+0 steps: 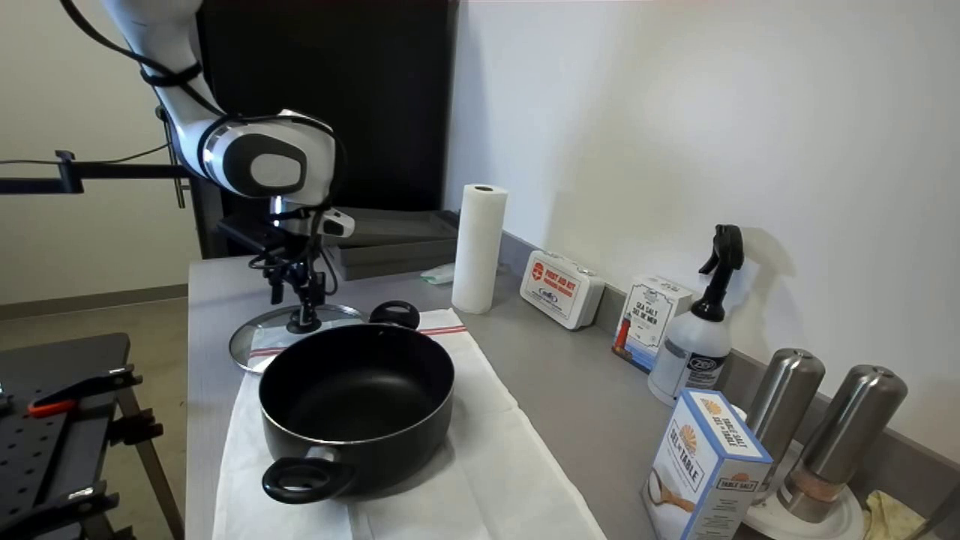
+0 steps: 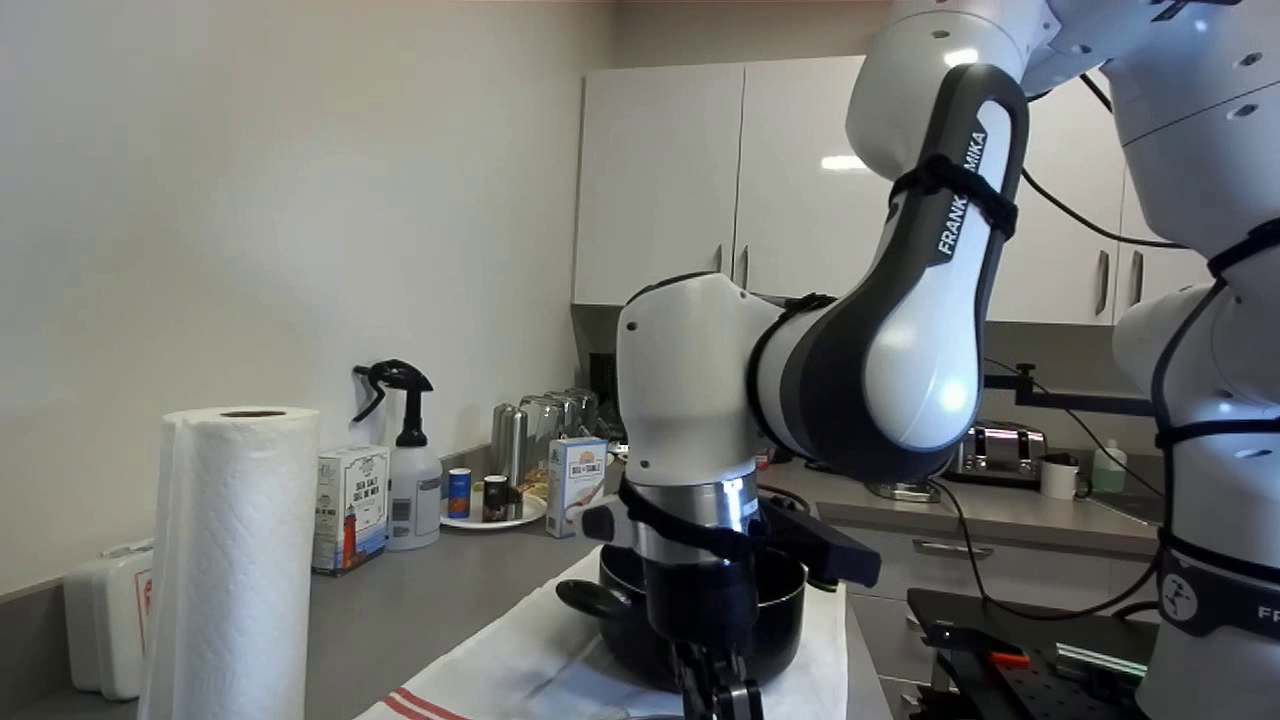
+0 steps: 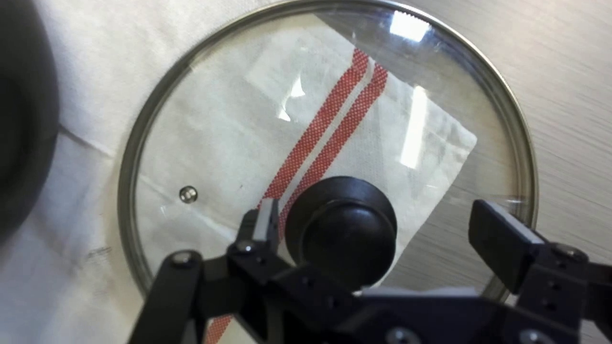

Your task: Pick up the lid from the table and put it on the pot

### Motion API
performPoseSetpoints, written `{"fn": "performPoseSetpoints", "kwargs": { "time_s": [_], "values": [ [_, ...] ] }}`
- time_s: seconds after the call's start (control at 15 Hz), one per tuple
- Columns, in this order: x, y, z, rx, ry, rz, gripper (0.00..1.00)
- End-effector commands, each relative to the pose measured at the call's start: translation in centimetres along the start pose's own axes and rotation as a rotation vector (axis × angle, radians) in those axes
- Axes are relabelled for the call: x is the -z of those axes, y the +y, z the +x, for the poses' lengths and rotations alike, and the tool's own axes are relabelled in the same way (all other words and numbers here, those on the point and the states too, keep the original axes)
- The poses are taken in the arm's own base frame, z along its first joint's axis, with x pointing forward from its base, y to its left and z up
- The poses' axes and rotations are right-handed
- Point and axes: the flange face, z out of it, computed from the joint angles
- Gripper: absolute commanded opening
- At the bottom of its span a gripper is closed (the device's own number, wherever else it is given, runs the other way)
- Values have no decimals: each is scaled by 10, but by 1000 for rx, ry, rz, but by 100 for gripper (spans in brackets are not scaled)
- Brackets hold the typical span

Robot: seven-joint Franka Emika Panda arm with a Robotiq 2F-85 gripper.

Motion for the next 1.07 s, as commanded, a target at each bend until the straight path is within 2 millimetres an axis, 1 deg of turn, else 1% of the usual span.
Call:
{"fn": "performPoseSetpoints", "kwargs": {
  "time_s": [0.0, 0.33, 0.4, 0.47, 0.53, 0.6, 0.73, 0.93, 1.0],
  "values": [
    [-7, 8, 13, 17, 12, -8, 100],
    [-10, 14, 19, 12, 12, -11, 100],
    [-10, 14, 20, 12, 13, -11, 98],
    [-11, 14, 21, 14, 13, -10, 73],
    [-11, 14, 21, 14, 13, -10, 73],
    [-10, 14, 22, 15, 13, -10, 68],
    [-8, 14, 21, 15, 15, -10, 56],
    [-5, 13, 21, 16, 19, -10, 31],
    [-2, 13, 22, 16, 25, -11, 25]
  ]
}}
